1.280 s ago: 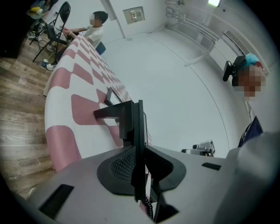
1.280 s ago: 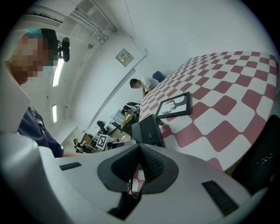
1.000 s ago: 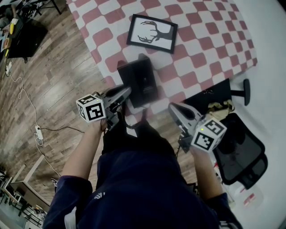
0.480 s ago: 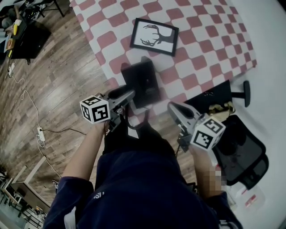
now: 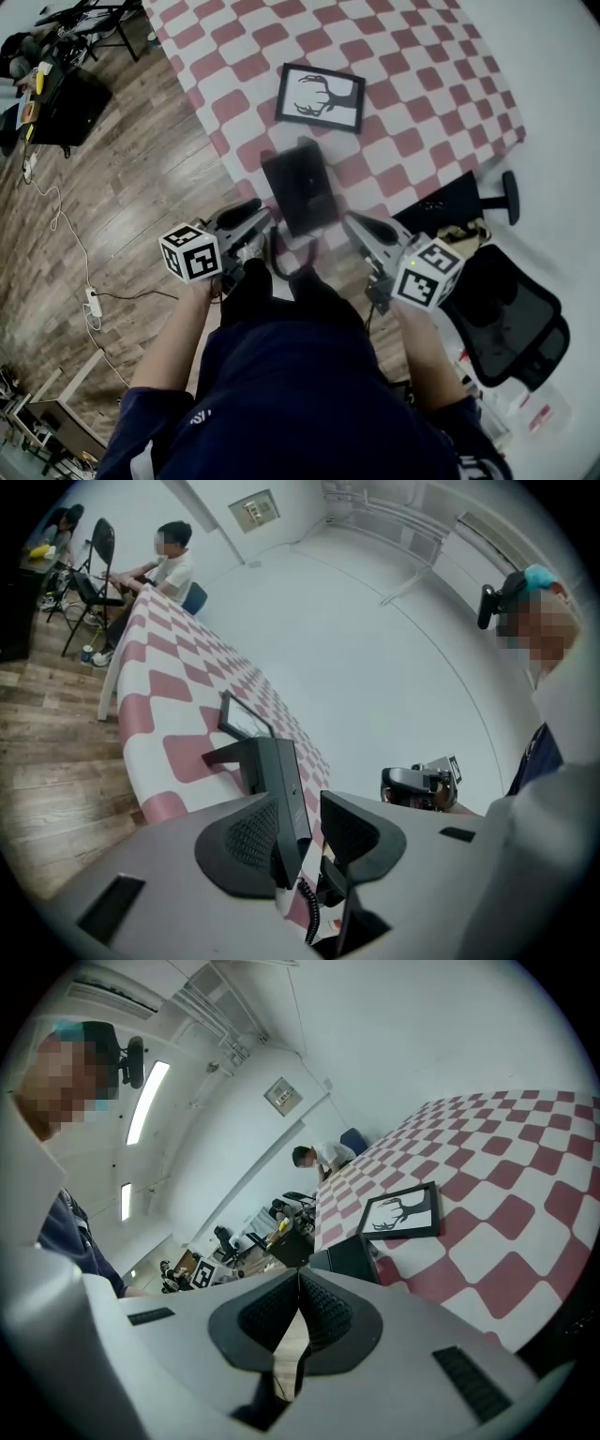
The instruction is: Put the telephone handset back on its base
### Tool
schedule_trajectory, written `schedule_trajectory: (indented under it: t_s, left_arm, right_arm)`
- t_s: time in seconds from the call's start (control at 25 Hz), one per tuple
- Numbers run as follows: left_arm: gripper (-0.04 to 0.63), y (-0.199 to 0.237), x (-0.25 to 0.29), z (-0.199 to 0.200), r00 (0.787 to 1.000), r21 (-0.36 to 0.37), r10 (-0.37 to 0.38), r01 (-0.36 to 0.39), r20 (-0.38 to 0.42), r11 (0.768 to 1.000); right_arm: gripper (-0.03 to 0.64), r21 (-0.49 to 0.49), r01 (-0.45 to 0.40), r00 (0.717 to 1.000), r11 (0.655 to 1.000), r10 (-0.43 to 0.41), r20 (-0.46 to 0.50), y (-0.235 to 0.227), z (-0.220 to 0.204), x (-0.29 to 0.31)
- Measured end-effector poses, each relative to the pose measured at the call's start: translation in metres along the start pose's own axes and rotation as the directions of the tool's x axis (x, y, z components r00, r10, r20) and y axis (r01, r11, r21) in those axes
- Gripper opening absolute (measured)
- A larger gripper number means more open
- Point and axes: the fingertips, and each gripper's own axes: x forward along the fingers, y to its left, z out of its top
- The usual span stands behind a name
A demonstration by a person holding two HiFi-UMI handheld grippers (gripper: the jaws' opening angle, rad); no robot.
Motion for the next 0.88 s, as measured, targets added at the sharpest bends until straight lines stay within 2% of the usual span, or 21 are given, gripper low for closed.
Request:
schedule_trajectory:
  t_s: [0.28,0.52,0.68,0.88]
  left_arm:
    - [0.081,-0.044,-0.023,0.034,0.999,0.175,-0.054,0.053,0.002,0.983]
    - [0.054,-0.078,-0.033,0.045,0.993,0.328,-0.103,0.114,-0.052,0.938]
    - [0.048,-0.092,-0.04,0.056,0.991,0.391,-0.117,0.131,-0.058,0.911]
    - [0.043,-0.104,-0.052,0.068,0.99,0.431,-0.135,0.143,-0.048,0.891]
  right_arm:
    - [0.017,-0.046,-0.017,0.999,0.999,0.019,0.041,0.027,0.014,0.007]
    - [0.015,-0.09,-0.013,0.996,0.996,0.021,0.086,0.051,0.024,0.012]
    - [0.015,-0.113,-0.005,0.994,0.994,0.018,0.111,0.064,0.03,0.014]
    - [0.015,-0.139,0.006,0.991,0.99,0.013,0.133,0.078,0.034,0.015]
